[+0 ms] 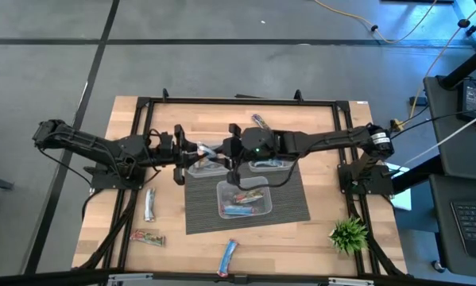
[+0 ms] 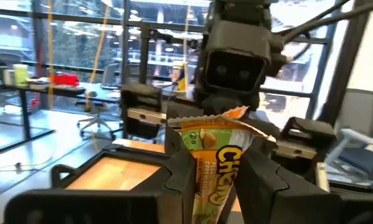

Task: Pick and place Granola Bars by type
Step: Put the yellow granola bar into the top left transparent bin

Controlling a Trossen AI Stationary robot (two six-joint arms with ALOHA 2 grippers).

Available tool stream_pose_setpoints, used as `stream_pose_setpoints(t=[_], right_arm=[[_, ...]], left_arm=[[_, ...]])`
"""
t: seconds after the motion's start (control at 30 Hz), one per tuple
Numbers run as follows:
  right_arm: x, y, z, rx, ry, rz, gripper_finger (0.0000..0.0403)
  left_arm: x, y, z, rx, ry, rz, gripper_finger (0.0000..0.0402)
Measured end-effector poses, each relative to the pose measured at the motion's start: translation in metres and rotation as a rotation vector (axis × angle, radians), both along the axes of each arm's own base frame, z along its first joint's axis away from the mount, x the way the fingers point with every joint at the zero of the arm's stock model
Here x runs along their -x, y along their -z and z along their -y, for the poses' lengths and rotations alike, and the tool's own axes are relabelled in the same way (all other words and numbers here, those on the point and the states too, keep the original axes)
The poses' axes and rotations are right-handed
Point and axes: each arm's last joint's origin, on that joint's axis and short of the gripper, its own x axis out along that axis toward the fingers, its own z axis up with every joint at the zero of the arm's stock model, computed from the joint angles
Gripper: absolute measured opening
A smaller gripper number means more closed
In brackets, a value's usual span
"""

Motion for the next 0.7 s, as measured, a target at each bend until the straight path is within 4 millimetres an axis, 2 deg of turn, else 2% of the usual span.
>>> stream_pose_setpoints(t=[0.17, 0.33, 0.57, 0.7], right_arm=[[0.009, -0.001, 0.012, -0.041, 0.048, -0.105, 0.0173], [0.026, 0.001, 0.038, -0.064, 0.19, -0.269, 0.0219], [0.051, 0.017, 0.085, 0.061, 0.456, -0.532, 0.0237], [0.062, 0.021, 0.109, 0.032, 0.555, -0.605, 0.0238]], left_arm=[[-0.001, 0.008, -0.006, 0.02, -0.079, -0.076, 0.008], [-0.001, 0.026, -0.022, 0.118, -0.157, -0.232, 0.0076], [-0.007, 0.046, -0.053, 0.226, -0.169, -0.42, 0.0075], [-0.017, 0.052, -0.072, 0.286, -0.18, -0.59, 0.0073]])
